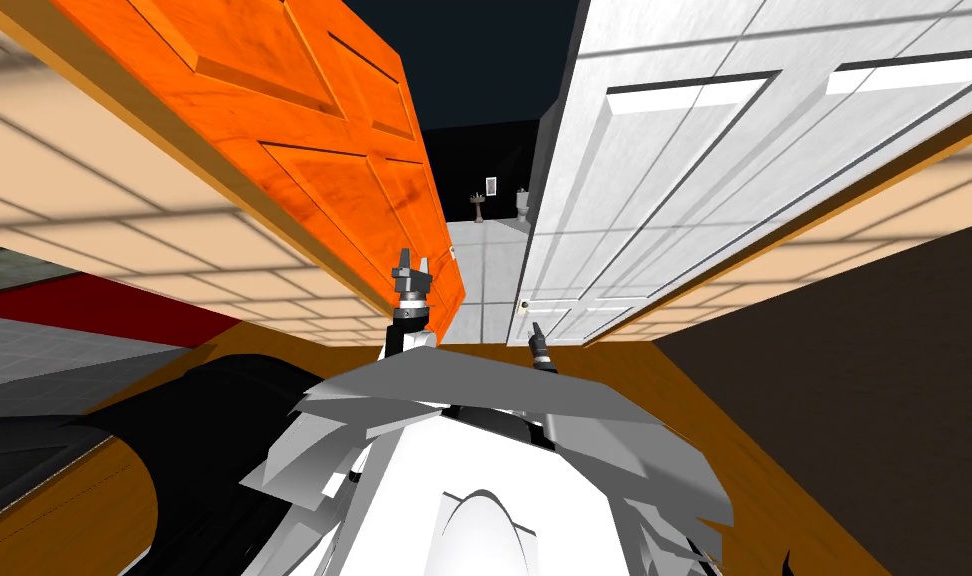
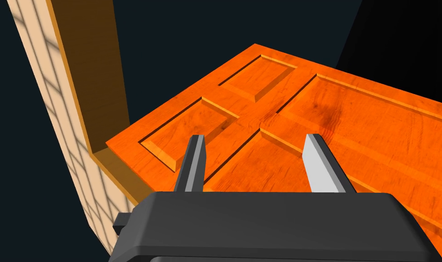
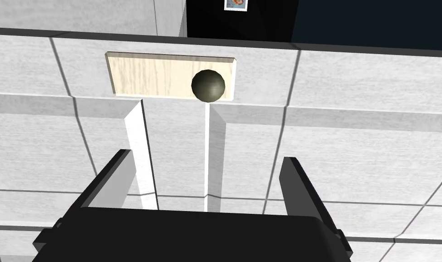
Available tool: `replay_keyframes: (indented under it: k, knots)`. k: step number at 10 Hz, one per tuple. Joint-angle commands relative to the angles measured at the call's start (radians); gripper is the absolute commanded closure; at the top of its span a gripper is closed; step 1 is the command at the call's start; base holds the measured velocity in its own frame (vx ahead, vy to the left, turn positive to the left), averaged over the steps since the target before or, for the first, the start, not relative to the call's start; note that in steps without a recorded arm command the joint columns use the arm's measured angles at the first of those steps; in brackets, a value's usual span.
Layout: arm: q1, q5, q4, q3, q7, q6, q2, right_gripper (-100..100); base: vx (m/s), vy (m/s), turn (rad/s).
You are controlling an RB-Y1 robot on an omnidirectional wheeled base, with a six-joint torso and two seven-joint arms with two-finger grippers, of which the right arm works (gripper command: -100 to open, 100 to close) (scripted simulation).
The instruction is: Push the door open
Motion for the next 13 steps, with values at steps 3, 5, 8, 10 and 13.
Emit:
replay_keyframes:
  k: [3,5,8,10,13]
  knots:
    - [-0.014,-0.002,0.016,-0.006,0.002,-0.001,0.001,-100,0.113,0.014,0.021]
    - [-0.028,-0.005,0.031,-0.013,0.005,0.0,0.005,-100,0.172,0.029,0.024]
    - [-0.047,-0.009,0.051,-0.022,0.009,0.001,0.015,-100,0.204,0.025,0.023]
    - [-0.049,-0.009,0.052,-0.023,0.009,0.002,0.016,-100,0.134,0.032,0.008]
    - [-0.049,-0.009,0.052,-0.023,0.009,0.002,0.016,100,-0.019,-0.006,0.008]
